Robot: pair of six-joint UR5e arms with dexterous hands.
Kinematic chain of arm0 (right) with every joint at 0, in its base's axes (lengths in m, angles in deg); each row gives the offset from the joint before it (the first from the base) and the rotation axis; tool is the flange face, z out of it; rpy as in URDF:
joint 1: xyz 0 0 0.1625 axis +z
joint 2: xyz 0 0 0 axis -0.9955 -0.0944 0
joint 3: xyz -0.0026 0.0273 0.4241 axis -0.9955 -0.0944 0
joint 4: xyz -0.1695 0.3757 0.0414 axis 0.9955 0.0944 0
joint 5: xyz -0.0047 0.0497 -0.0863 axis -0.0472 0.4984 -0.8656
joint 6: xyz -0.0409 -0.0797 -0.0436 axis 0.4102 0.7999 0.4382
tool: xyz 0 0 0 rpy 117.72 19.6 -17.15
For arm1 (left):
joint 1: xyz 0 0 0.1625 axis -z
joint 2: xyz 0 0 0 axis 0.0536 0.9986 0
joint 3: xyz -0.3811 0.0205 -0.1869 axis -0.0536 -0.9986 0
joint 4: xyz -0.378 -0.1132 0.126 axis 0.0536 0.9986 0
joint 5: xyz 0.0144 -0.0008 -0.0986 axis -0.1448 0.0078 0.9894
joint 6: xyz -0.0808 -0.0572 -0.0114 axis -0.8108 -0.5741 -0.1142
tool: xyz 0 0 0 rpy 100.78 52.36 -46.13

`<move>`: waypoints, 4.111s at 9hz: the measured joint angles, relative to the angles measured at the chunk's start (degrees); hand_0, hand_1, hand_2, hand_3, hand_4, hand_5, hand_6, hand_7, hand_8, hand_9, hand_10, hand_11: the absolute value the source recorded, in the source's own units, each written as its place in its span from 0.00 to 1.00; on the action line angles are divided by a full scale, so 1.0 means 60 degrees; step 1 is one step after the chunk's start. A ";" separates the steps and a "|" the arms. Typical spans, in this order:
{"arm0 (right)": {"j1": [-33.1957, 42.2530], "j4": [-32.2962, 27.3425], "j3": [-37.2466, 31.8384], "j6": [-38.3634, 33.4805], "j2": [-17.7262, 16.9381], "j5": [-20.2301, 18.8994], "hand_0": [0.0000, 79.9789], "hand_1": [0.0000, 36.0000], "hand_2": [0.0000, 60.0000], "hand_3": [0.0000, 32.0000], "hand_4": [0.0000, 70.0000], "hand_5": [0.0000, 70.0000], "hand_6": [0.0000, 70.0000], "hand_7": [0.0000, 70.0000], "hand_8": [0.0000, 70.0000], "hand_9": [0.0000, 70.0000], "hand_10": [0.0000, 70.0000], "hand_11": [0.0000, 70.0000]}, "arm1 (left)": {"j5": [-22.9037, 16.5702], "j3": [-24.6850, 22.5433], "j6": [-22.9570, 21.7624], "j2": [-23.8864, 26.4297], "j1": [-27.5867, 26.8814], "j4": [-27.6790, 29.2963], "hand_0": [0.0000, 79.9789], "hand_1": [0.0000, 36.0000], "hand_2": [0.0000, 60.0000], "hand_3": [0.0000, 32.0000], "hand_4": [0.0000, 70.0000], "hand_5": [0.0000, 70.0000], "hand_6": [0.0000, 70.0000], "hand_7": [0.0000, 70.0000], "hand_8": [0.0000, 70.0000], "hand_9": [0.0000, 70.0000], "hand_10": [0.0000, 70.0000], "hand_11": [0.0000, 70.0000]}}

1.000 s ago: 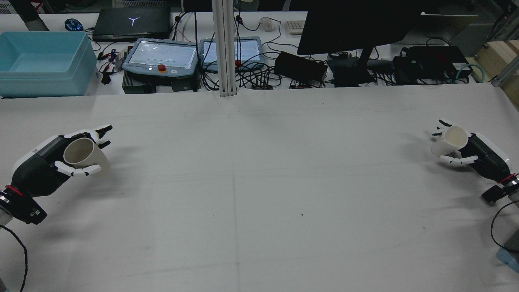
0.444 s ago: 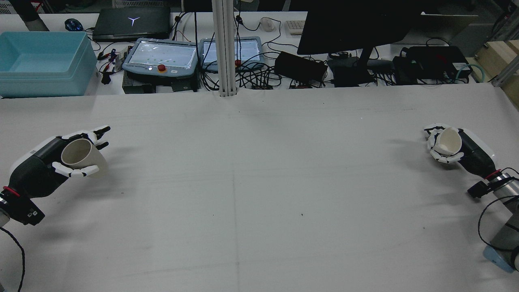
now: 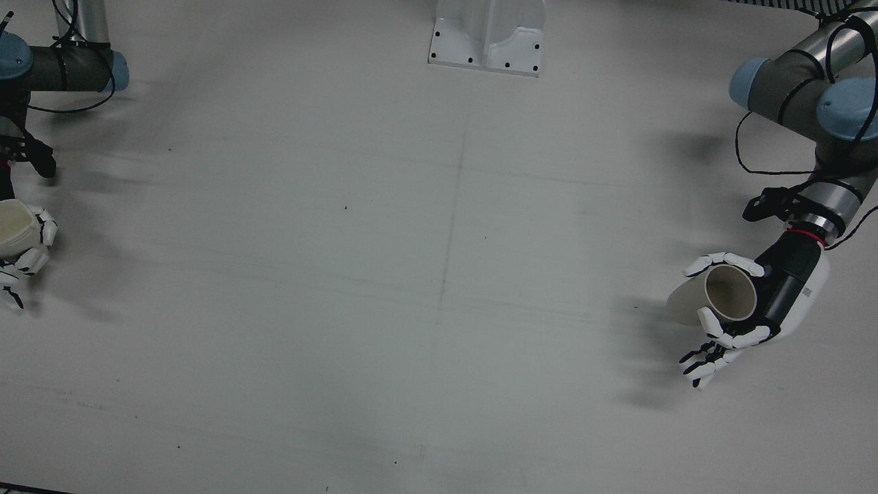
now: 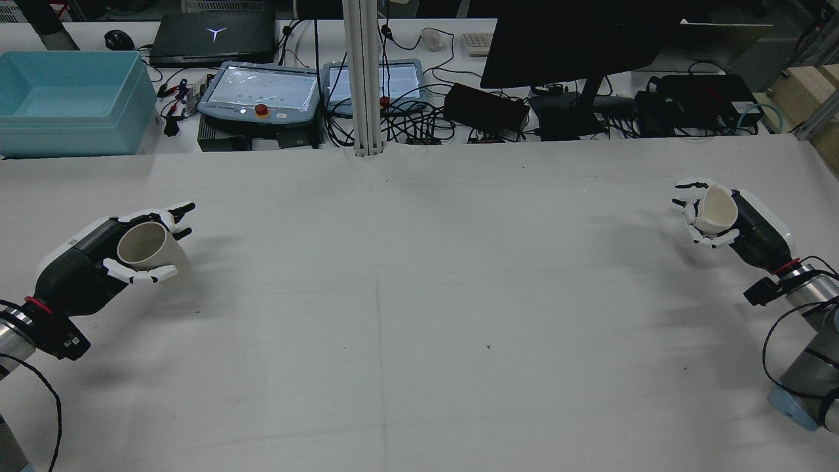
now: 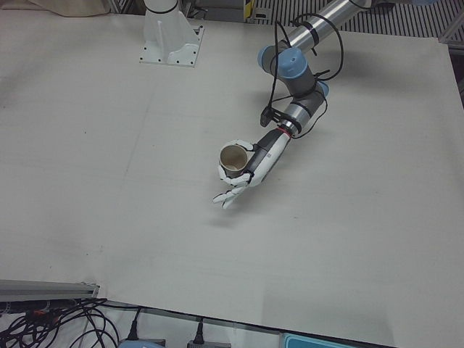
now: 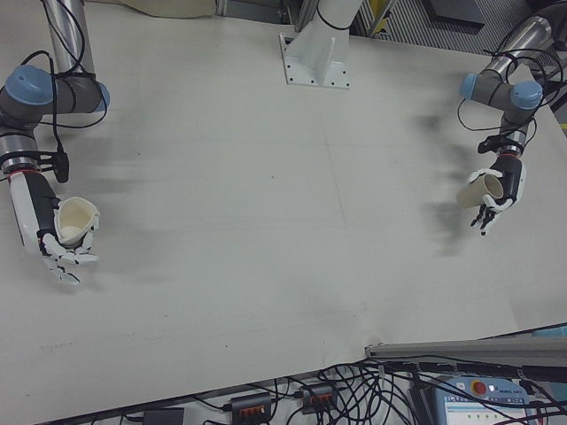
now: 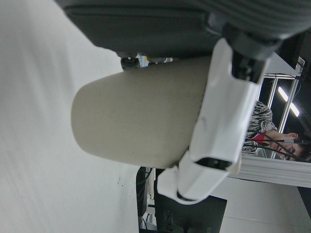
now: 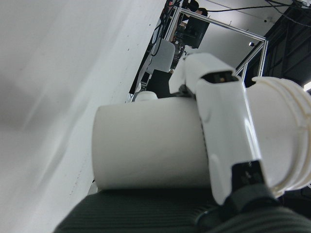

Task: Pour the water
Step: 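Bring both cups toward the table center, white cup above the beige cup, then tilt the white cup with the right hand over the beige cup's opening, then turn the white cup upright and withdraw both hands apart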

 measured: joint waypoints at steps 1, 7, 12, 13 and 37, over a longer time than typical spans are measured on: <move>0.0084 0.0568 0.0653 -0.0067 -0.0081 0.0008 1.00 1.00 0.88 0.00 0.22 0.39 0.92 1.00 0.85 1.00 0.10 0.21 | -0.0005 0.0047 0.0028 0.0354 -0.0173 -0.0291 1.00 1.00 1.00 0.00 0.63 1.00 0.24 0.19 0.14 0.05 0.12 0.23; 0.0954 0.4970 0.4825 -0.0206 0.0085 -0.0077 1.00 1.00 0.91 0.00 0.32 0.39 0.99 1.00 0.84 1.00 0.09 0.19 | -0.0006 0.0769 0.1038 0.2376 -0.0950 -0.1059 1.00 1.00 1.00 0.00 0.67 1.00 0.27 0.21 0.16 0.07 0.14 0.26; 0.1592 0.8908 0.8264 0.0718 0.0917 -0.0160 1.00 1.00 1.00 0.00 0.41 0.41 1.00 1.00 0.80 1.00 0.08 0.19 | -0.0057 0.1826 0.2111 0.4803 -0.1339 -0.1368 1.00 1.00 1.00 0.00 0.69 1.00 0.29 0.22 0.17 0.07 0.14 0.26; 0.1728 0.9491 0.8781 0.1189 0.1168 -0.0161 1.00 1.00 1.00 0.00 0.41 0.41 1.00 1.00 0.79 1.00 0.08 0.19 | -0.0062 0.2101 0.2366 0.5299 -0.1571 -0.1493 1.00 1.00 1.00 0.00 0.69 1.00 0.29 0.22 0.17 0.07 0.14 0.25; -0.1350 1.2318 0.9704 0.6590 0.2970 0.0746 1.00 1.00 1.00 0.00 0.06 0.39 0.86 0.78 0.78 0.99 0.24 0.41 | -0.0269 0.3063 0.2046 0.7083 -0.1947 -0.1566 1.00 1.00 1.00 0.00 0.72 1.00 0.30 0.24 0.17 0.08 0.14 0.26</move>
